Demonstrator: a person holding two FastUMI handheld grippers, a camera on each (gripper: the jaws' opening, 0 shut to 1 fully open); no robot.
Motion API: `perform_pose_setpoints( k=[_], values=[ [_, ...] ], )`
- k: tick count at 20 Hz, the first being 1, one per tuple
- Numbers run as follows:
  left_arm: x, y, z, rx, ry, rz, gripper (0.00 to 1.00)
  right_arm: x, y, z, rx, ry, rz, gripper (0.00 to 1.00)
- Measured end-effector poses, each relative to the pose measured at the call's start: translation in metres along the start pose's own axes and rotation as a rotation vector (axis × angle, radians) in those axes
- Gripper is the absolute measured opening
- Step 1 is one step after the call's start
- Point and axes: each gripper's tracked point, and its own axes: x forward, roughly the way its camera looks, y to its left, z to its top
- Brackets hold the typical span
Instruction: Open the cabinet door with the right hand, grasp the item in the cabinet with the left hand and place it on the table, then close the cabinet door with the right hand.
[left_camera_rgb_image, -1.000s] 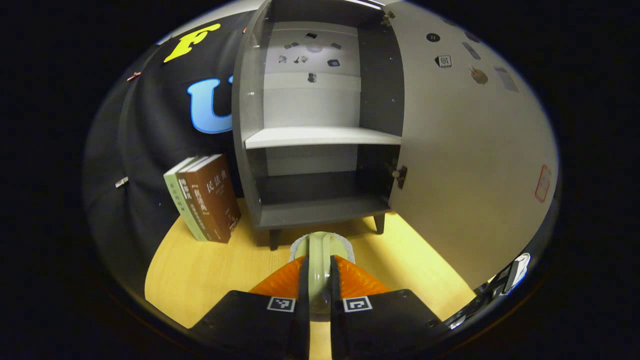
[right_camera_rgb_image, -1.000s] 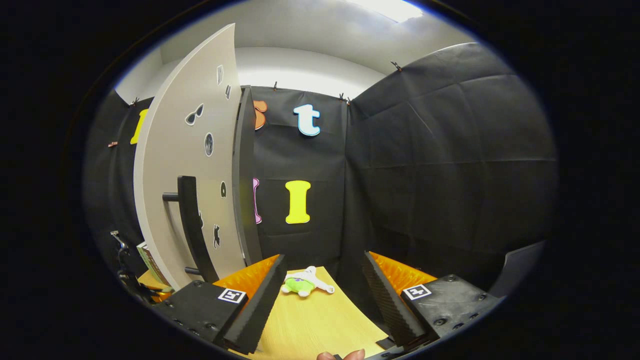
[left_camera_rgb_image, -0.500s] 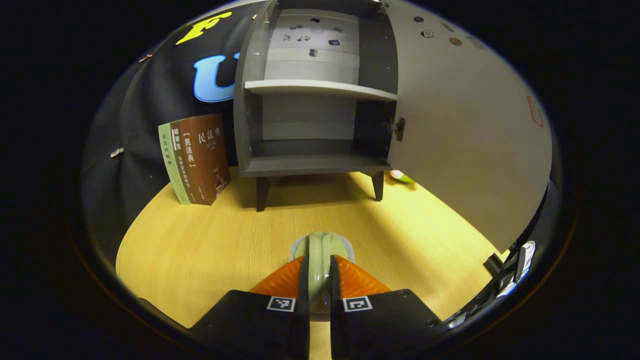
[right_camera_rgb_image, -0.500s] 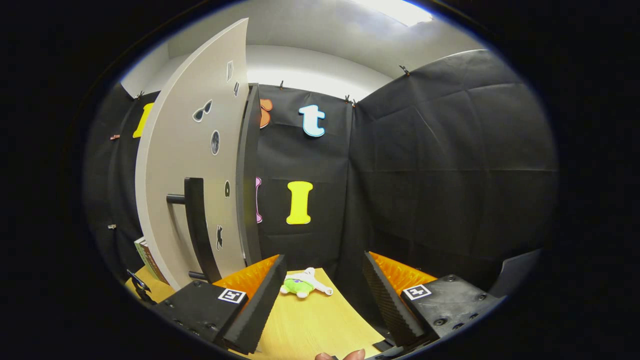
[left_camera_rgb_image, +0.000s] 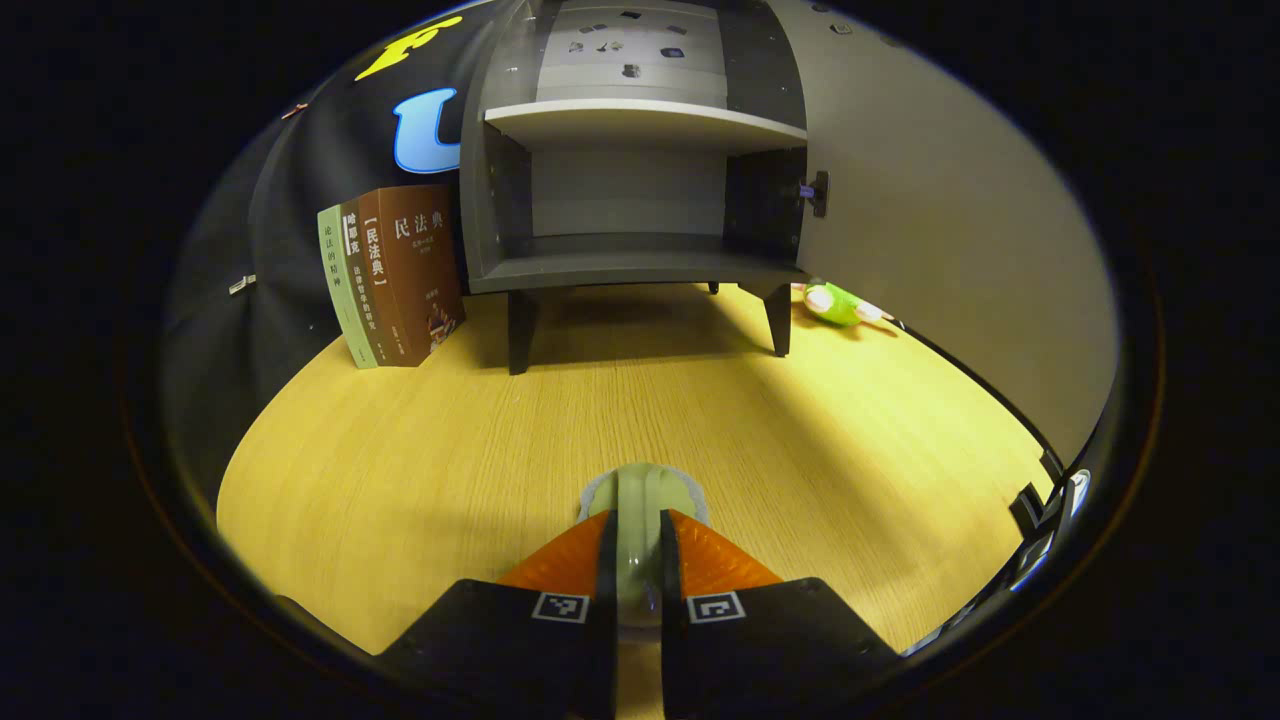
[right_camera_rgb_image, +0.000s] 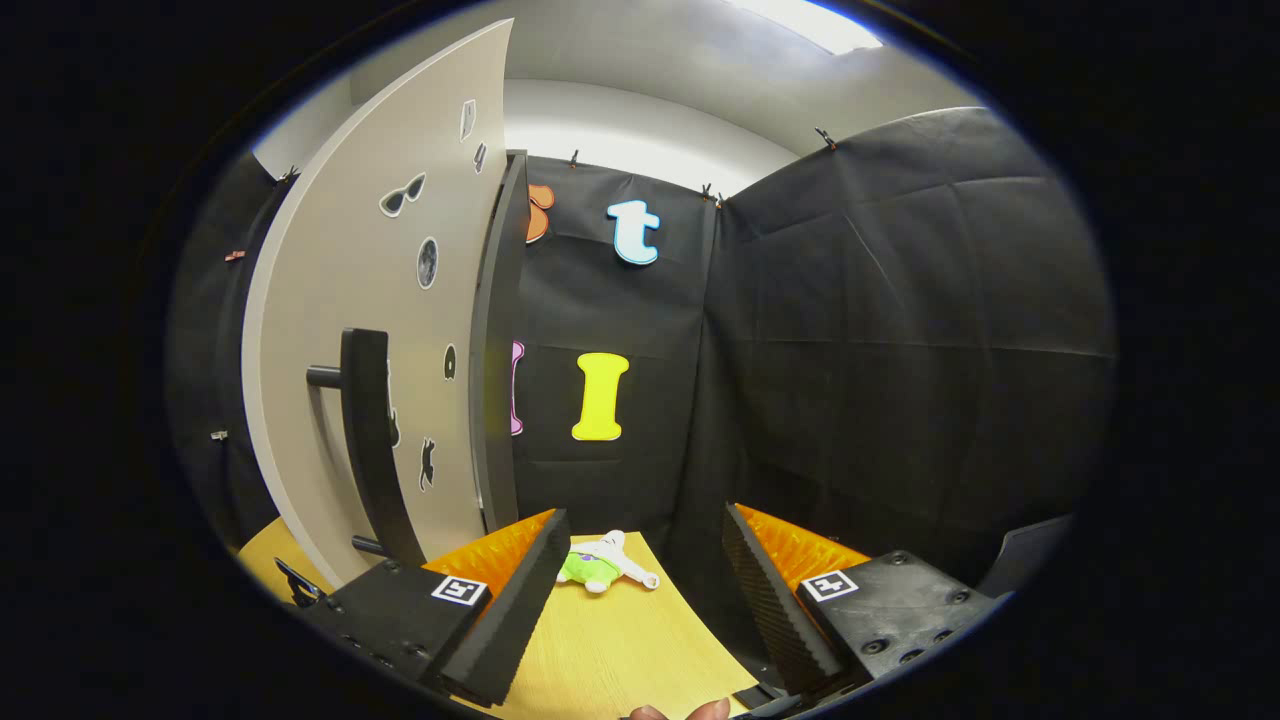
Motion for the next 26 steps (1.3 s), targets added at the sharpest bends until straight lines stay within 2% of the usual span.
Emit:
perform_pose_setpoints(
  k=[3,5,7,8,9,12,15,17,24,26],
  values=[
    [0.002,0.000,-0.001,-0.019,0.006,0.003,0.27,0.003,-0.001,-0.001,-0.011,0.001,-0.007,0.98],
    [0.001,0.000,0.002,-0.008,-0.001,0.010,0.37,0.003,0.003,-0.001,-0.014,0.001,-0.003,0.98],
    [-0.004,0.000,0.003,0.004,-0.005,0.005,0.72,0.001,0.005,0.000,-0.014,0.000,-0.002,0.98],
    [-0.008,-0.003,0.007,0.004,-0.018,-0.010,0.92,-0.001,0.006,0.001,-0.013,-0.002,-0.002,0.98],
    [-0.013,-0.005,0.011,0.002,-0.030,-0.027,0.96,-0.003,0.006,0.001,-0.013,-0.004,-0.003,0.98],
    [-0.034,-0.001,0.037,-0.008,-0.082,-0.037,0.96,-0.009,0.007,0.004,-0.006,-0.008,-0.010,0.98],
    [-0.066,0.003,0.086,-0.024,-0.160,-0.063,0.96,-0.011,0.008,0.005,-0.005,-0.004,-0.013,0.98],
    [-0.091,0.018,0.127,-0.010,-0.235,-0.049,0.96,-0.012,0.010,0.009,0.007,-0.008,-0.012,0.98],
    [-0.187,0.074,0.247,-0.021,-0.377,0.078,0.96,-0.013,0.019,0.017,0.023,-0.013,0.006,0.98],
    [-0.214,0.093,0.273,-0.030,-0.409,0.121,0.95,-0.013,0.021,0.023,0.019,-0.025,0.012,0.95]
  ],
)
